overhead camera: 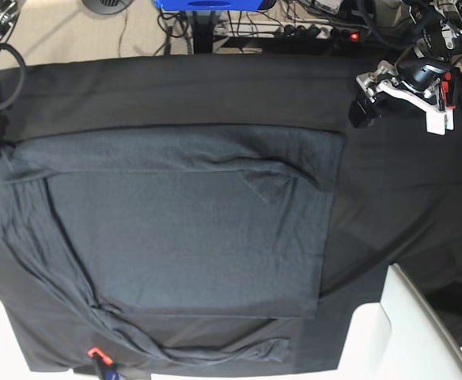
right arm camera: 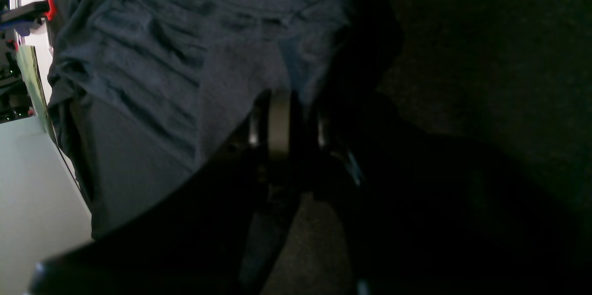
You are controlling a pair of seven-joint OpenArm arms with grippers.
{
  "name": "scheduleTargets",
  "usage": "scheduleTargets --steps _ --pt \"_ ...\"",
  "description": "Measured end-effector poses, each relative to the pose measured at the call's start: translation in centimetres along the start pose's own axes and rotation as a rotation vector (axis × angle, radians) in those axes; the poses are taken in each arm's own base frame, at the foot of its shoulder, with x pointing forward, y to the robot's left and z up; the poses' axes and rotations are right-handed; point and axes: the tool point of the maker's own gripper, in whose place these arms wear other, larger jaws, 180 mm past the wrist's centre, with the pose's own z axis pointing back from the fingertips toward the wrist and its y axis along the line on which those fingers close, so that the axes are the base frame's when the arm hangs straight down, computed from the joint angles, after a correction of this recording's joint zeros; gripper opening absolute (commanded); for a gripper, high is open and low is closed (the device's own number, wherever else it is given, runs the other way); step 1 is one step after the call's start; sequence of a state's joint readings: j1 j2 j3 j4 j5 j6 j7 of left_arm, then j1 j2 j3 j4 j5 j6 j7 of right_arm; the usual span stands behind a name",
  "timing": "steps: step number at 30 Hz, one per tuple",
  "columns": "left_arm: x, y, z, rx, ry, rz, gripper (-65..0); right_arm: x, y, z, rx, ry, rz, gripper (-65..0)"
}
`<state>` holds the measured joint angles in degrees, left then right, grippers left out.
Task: Fold the T-shirt properly
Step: 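Pull the regrasped shirt edge with the left gripper to stretch it flat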
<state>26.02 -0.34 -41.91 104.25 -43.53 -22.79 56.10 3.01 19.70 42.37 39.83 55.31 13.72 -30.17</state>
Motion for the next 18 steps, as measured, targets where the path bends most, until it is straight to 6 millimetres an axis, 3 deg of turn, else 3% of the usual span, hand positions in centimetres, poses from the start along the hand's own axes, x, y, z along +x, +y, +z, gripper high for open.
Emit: scheduleTargets --steps 2,12,18 --pt "0.1 0.0 0.0 -0.001 -0.002 0.000 -3.3 0.0 -0.1 0.0 -0.006 0.001 -0.006 -65.0" --pt "-1.3 1.0 -2.2 -0.011 0.036 0.088 -3.3 -0.4 -0.4 -0.4 -0.004 0.010 -0.044 -64.4" --pt "-0.4 0.7 -4.6 -0.042 0.026 0.139 -3.5 -0.4 -0.4 -0.4 -0.004 0.011 -0.044 -64.4"
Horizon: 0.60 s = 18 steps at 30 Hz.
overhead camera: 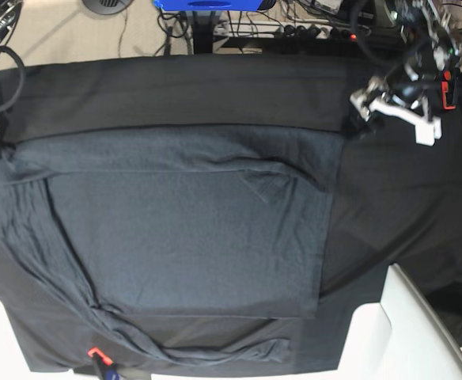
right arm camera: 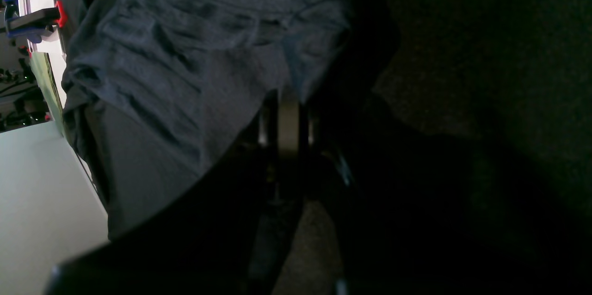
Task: Fold the T-shirt properly
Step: 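Pull the regrasped shirt edge with the left gripper to stretch it flat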
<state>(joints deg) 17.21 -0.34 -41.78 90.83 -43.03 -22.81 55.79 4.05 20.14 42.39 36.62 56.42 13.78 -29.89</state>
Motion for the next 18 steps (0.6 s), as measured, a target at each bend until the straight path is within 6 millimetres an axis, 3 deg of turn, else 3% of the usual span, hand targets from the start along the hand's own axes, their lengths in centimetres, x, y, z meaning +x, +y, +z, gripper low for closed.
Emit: scheduleTargets --steps 8,12,15,18 --pt "-1.6 0.6 -3.2 -0.029 0.053 0.119 -3.5 0.0 0.1 0.0 0.003 0.000 0.003 -64.1" --pt "-0.9 0.3 -4.4 -0.053 0.039 0.155 -5.3 0.0 0.1 0.0 0.003 0.001 0.003 -63.9" --pt "-0.6 0.0 -5.3 -0.069 0.040 0.178 -18.6 0.0 0.1 0.0 0.004 0.001 0.003 -63.9" --pt "-1.0 -0.2 -6.2 -0.082 0.057 0.211 -35.9 0.0 0.1 0.0 0.004 0.001 0.002 -63.9"
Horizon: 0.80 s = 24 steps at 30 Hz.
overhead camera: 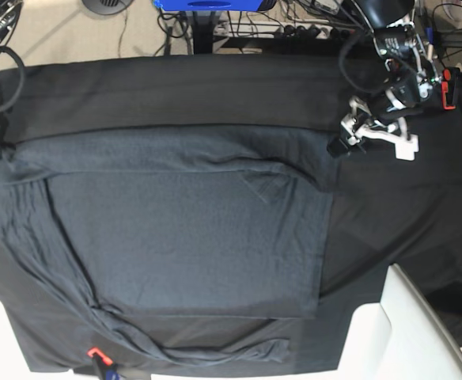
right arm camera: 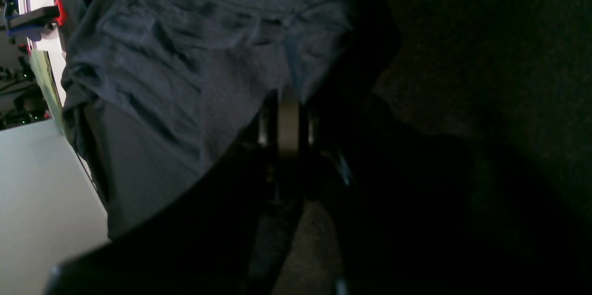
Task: Fold the T-shirt properly
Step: 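Pull the regrasped shirt edge with the left gripper to stretch it flat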
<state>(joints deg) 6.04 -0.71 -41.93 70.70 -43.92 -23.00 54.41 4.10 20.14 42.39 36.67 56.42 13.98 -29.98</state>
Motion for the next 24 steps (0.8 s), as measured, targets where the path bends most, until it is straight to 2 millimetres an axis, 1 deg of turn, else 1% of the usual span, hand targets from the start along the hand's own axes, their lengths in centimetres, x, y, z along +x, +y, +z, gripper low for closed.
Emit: scheduleTargets --steps 2,5,7,9,12,13,14,15,17,19,21,23,24 --pt "-0.3 0.0 -0.6 -0.005 0.013 0.018 -44.4 0.0 0.0 0.0 -0.001 0.001 0.003 -63.9" --pt "-0.7 0.0 -1.1 -0.012 0.027 0.040 -50.5 0.0 0.0 0.0 -0.001 0.001 0.003 -63.9" --pt "-0.6 0.2 -1.2 -0.009 0.011 0.048 -51.5 0.0 0.0 0.0 -0.002 0.001 0.003 -63.9" --pt "-0.4 -0.1 -1.7 -0.008 -0.015 0.015 -51.8 0.0 0.0 0.0 -0.001 0.001 0.003 -63.9" --pt "-1.2 -1.4 -3.0 -0.005 0.018 -0.082 -52.5 -0.1 0.0 0.0 -0.001 0.001 0.002 -63.9" --pt "-1.4 -1.9 -3.3 -0.007 0.032 -0.106 -53.8 -0.1 0.0 0.0 -0.001 0.001 0.002 -64.1" --pt "-1.8 -2.3 -3.6 -0.012 0.046 -0.119 -57.8 -0.1 0.0 0.0 -0.001 0.002 0.003 -64.2" --pt "-2.2 -2.5 -3.8 -0.016 0.059 -0.127 -64.2 -0.1 -0.1 0.0 -0.002 0.002 0.003 -64.2" --pt "-2.9 -2.6 -3.9 -0.017 0.075 -0.128 -65.0 -0.2 0.0 0.0 -0.002 0.016 0.004 -64.2" --pt "-2.8 -2.4 -3.7 -0.014 0.074 -0.124 -65.0 -0.4 0.4 0.2 0.005 0.037 0.020 -64.2" --pt "-2.7 -2.4 -3.4 -0.009 0.081 -0.138 -65.0 -0.2 0.3 0.7 -0.013 0.039 0.058 -64.2" --pt "-2.6 -2.1 -2.6 0.013 0.098 -0.166 -65.0 0.4 0.6 1.4 -0.003 0.017 0.087 -64.4" --pt "-2.2 -1.8 -1.8 0.021 0.097 -0.166 -65.0 0.7 0.3 1.7 -0.023 0.008 0.081 -64.4"
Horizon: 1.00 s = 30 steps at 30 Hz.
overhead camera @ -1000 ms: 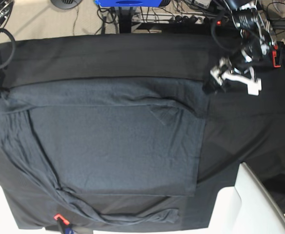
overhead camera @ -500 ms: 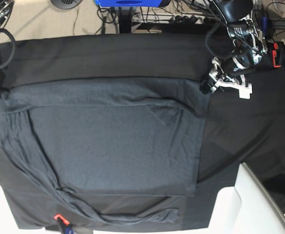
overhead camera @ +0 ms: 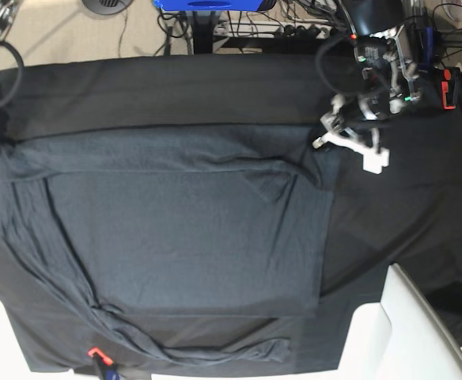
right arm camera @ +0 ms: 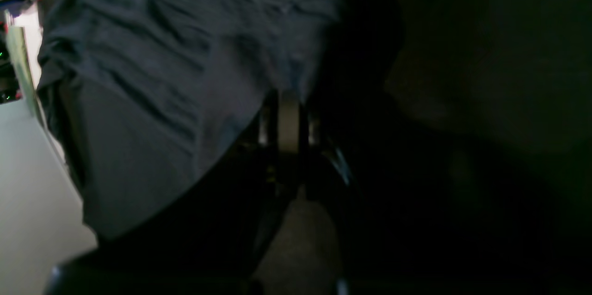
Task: Fold the T-shirt properly
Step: 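Pull the regrasped shirt edge with the left gripper to stretch it flat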
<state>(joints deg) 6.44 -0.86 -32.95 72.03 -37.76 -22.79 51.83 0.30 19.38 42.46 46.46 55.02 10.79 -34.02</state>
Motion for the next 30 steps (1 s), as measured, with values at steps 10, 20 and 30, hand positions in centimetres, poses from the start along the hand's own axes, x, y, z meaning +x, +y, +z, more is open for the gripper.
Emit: scheduleTargets --steps 10,20,30 --pt "3.0 1.1 5.9 0.078 -0.009 -0.050 -65.0 1.7 -0.8 3.0 -0.102 -0.045 0.006 -64.4" --pt "-0.4 2.3 8.0 0.137 0.047 -0.065 -65.0 0.2 -1.5 3.9 -0.142 0.035 -0.012 -64.4" --pt "-1.2 3.4 8.6 0.162 0.042 -0.059 -65.0 -2.3 -3.3 3.8 -0.172 0.067 -0.051 -64.4"
